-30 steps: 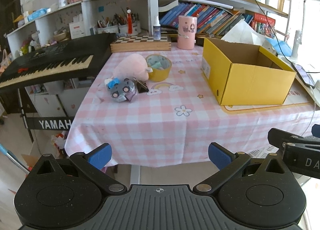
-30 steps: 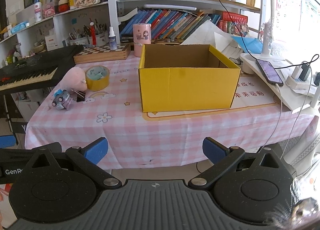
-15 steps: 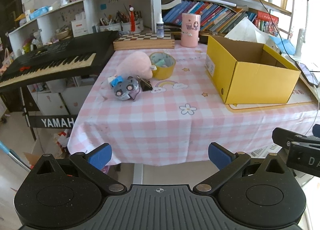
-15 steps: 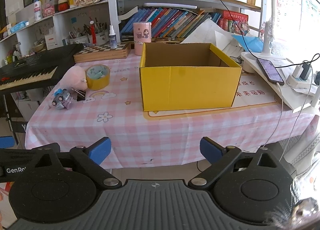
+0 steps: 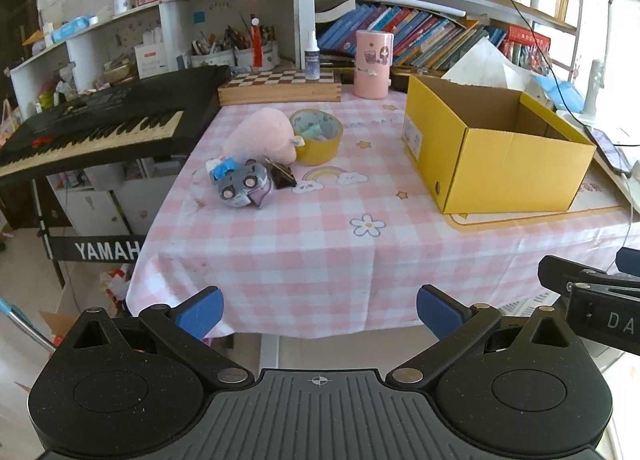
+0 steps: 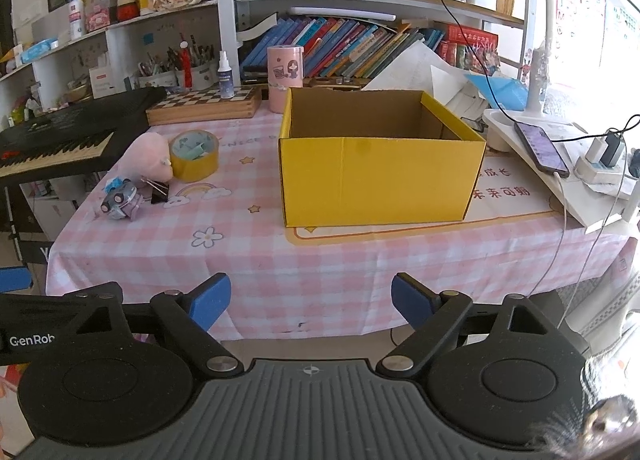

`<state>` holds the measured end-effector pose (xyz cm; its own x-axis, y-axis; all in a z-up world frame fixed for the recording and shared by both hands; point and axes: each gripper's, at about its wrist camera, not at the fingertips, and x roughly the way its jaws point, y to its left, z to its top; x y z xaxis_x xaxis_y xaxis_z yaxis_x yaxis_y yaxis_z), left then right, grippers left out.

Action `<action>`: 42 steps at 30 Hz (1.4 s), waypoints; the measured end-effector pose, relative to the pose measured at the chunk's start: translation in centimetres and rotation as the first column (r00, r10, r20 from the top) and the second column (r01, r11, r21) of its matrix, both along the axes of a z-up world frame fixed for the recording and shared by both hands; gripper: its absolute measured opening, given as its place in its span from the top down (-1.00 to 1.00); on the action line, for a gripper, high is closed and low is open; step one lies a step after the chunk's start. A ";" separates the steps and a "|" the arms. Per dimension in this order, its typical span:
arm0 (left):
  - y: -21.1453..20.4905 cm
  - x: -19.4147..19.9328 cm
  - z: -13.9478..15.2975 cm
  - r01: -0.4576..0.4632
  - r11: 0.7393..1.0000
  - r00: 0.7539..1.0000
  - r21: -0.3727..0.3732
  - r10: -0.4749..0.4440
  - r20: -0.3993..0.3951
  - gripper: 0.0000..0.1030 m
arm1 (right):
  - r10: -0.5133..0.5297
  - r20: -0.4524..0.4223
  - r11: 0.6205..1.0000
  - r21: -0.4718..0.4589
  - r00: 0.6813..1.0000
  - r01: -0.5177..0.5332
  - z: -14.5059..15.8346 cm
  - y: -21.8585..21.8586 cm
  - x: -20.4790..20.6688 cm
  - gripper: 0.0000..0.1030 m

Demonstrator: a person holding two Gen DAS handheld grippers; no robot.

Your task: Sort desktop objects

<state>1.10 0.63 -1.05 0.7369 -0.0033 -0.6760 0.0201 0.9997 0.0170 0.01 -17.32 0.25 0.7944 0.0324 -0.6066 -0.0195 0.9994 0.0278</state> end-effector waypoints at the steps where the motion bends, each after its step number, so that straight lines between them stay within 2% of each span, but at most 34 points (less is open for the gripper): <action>1: 0.0 0.0 0.0 0.001 1.000 1.000 -0.002 -0.001 0.001 -1.00 | -0.001 -0.002 1.000 0.000 1.000 0.001 -0.1 0.0 0.0 -0.71; 14: 0.0 -0.1 -0.1 0.007 1.000 1.000 -0.001 -0.007 0.001 -1.00 | 0.000 -0.015 1.000 0.005 1.000 0.000 -0.4 0.2 0.1 -0.71; 42: 1.7 -0.4 -0.3 -0.045 0.999 0.999 -0.018 0.045 -0.011 -1.00 | 0.023 -0.021 1.000 -0.012 1.000 -0.023 -0.4 1.5 -0.3 -0.71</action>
<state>0.69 2.37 -1.38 0.7293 0.0172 -0.6840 -0.0250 0.9997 -0.0015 -0.33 -15.81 -0.15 0.7805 0.0431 -0.6236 -0.0422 0.9990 0.0163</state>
